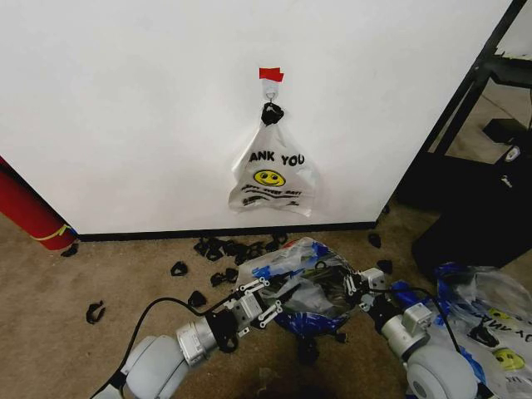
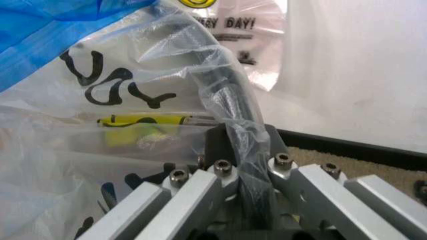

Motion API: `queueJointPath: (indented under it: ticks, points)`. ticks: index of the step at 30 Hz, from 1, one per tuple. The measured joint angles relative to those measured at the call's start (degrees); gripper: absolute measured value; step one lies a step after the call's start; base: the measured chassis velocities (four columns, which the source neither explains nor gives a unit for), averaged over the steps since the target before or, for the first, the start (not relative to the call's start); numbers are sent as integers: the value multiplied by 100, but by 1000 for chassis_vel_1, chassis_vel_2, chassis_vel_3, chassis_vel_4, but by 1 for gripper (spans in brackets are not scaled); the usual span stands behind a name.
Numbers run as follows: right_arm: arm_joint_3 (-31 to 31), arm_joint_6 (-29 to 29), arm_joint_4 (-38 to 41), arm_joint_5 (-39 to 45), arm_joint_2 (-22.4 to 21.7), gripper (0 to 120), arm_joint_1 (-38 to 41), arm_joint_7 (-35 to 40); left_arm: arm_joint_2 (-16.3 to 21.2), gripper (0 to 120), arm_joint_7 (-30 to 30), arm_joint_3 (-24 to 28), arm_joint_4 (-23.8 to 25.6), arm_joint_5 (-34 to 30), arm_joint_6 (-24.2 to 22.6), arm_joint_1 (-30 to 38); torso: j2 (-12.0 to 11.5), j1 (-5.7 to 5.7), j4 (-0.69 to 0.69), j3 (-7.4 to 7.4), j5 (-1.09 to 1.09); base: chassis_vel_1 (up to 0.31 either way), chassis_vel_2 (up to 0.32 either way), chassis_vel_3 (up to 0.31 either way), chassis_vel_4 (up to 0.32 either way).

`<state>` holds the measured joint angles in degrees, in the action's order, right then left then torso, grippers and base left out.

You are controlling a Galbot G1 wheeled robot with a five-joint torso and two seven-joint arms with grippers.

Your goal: Pick up the garbage bag from the wall and place it over the trash bin.

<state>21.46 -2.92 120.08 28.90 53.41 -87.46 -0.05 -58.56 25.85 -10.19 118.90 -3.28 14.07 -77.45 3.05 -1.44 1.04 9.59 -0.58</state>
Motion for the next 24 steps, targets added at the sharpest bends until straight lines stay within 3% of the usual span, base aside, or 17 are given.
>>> queueJointPath:
  ticks: [5, 20, 24]
  points:
    - [-19, 0, 117, 5, 0, 0, -51, 1, -36, 64, -81, 28, -57, 25, -20, 36, 0, 0, 0, 0, 0, 0, 0, 0, 0]
    - [-55, -19, 254, 8, 39, 0, -93, 4, -12, 8, -661, 16, -53, 28, -77, 61, 0, 0, 0, 0, 0, 0, 0, 0, 0]
    - [-55, -20, 228, -5, 39, 0, -91, 3, -2, 0, -659, 44, 42, -200, -76, 43, 0, 0, 0, 0, 0, 0, 0, 0, 0]
